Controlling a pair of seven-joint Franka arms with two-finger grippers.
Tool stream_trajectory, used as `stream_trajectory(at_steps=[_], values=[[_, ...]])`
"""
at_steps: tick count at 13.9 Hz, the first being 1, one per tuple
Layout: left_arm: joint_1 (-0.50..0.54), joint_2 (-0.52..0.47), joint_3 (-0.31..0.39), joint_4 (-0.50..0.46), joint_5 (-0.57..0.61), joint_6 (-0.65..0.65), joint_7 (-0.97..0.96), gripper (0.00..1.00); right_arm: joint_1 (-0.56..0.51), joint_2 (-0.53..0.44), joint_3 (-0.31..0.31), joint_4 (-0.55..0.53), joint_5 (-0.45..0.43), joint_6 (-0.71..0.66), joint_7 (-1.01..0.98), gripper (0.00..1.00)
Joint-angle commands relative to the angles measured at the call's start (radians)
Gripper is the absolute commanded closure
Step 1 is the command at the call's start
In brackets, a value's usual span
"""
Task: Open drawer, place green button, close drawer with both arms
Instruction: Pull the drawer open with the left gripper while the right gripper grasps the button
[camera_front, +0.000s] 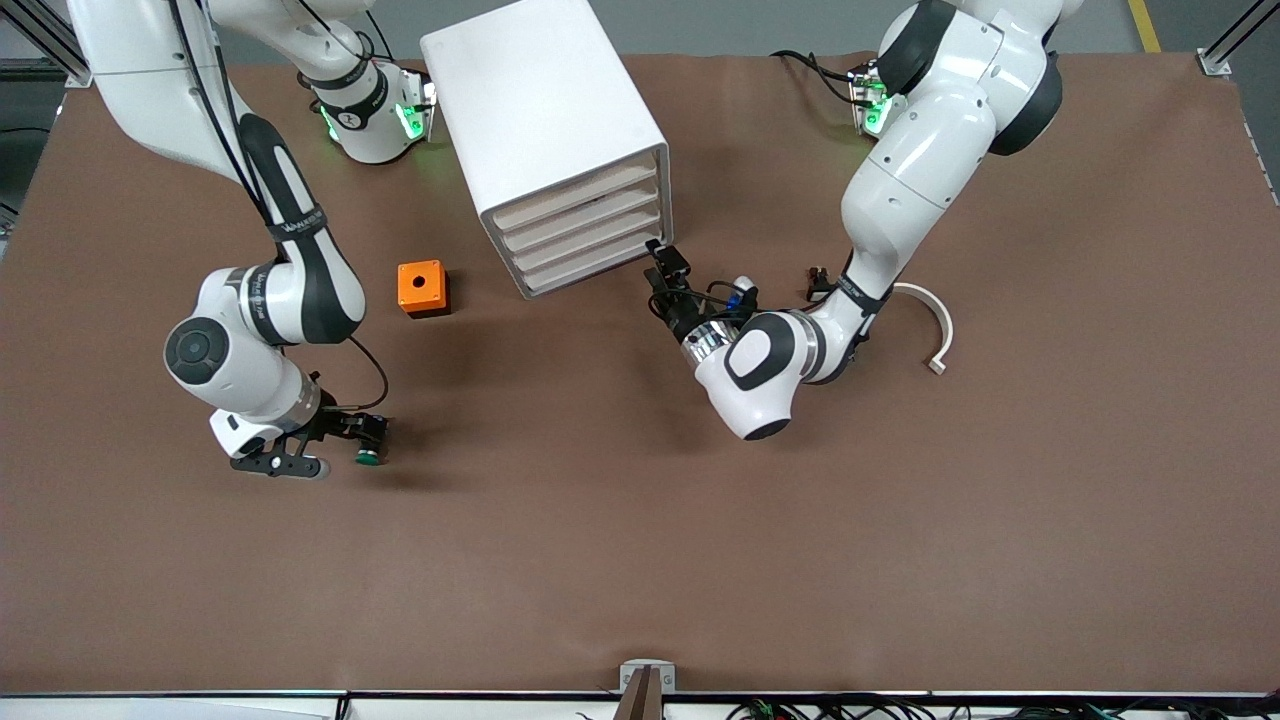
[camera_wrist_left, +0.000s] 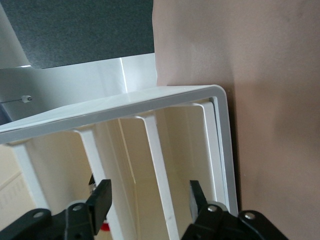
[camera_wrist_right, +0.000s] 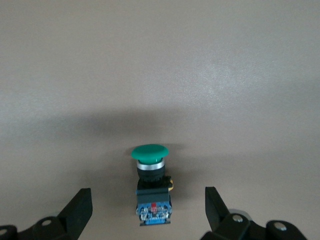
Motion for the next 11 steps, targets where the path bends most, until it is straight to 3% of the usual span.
stream_trajectory(at_steps=[1,4,7,11], values=[[-0.04,0.028,0.003,0.027,-0.025,-0.019,-0.022,0.33,0.007,0.029,-0.002,0.007,0.018,0.019,0.023,0.0],[-0.077,0.04,0.003,0.027,-0.048,-0.014,-0.02,0.36,0.008,0.038,-0.001,-0.031,0.019,0.057,0.03,0.0],[-0.099,0.048,0.005,0.027,-0.055,-0.013,-0.017,0.45,0.008,0.041,-0.001,-0.053,0.019,0.06,0.032,0.0],[-0.122,0.06,0.005,0.027,-0.055,-0.013,-0.011,0.72,0.023,0.055,-0.001,-0.059,0.042,0.062,0.066,0.0]])
